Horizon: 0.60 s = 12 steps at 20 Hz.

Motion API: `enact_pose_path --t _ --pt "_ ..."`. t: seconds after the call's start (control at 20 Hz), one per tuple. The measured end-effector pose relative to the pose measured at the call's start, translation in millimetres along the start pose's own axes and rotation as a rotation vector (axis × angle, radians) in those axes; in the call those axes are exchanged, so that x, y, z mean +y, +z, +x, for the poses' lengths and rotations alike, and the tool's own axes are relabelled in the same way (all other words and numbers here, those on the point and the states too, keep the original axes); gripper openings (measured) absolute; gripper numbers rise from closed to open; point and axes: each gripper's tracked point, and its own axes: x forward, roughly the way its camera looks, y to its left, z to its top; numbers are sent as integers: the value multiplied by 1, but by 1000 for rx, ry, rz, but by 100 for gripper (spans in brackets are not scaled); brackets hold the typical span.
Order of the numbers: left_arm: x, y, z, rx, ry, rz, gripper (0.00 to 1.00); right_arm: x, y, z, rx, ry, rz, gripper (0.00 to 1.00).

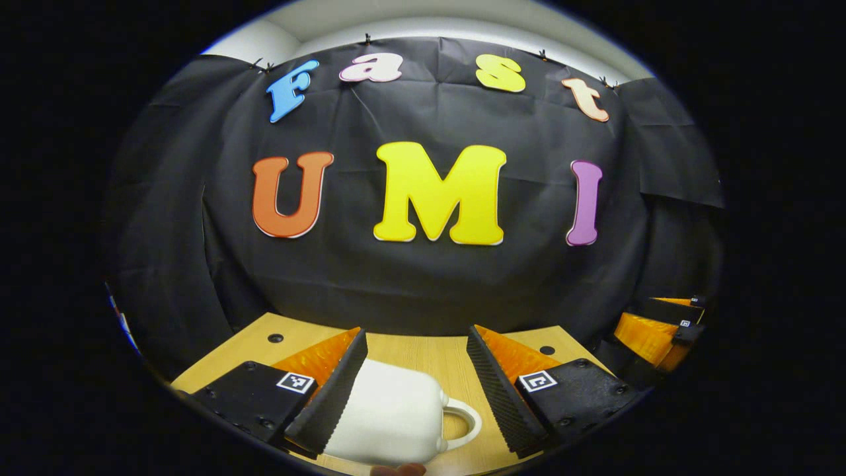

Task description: First open the suitcase, pack the skin care products into it, and then close the suitcase.

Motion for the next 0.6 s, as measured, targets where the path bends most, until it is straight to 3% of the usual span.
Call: enact_pose_path --t 0.35,0.4,0.55,0.6 --pt "4 18 -8 -54 12 22 96 11 12 4 -52 -71 -24 83" --pt "5 18 -7 -57 15 30 96 11 13 5 -54 -81 -17 79" --pt "8 16 -7 -59 19 35 96 12 14 8 -59 -92 -11 86" --pt "9 17 -6 -63 18 28 96 13 14 9 -58 -92 -12 79"
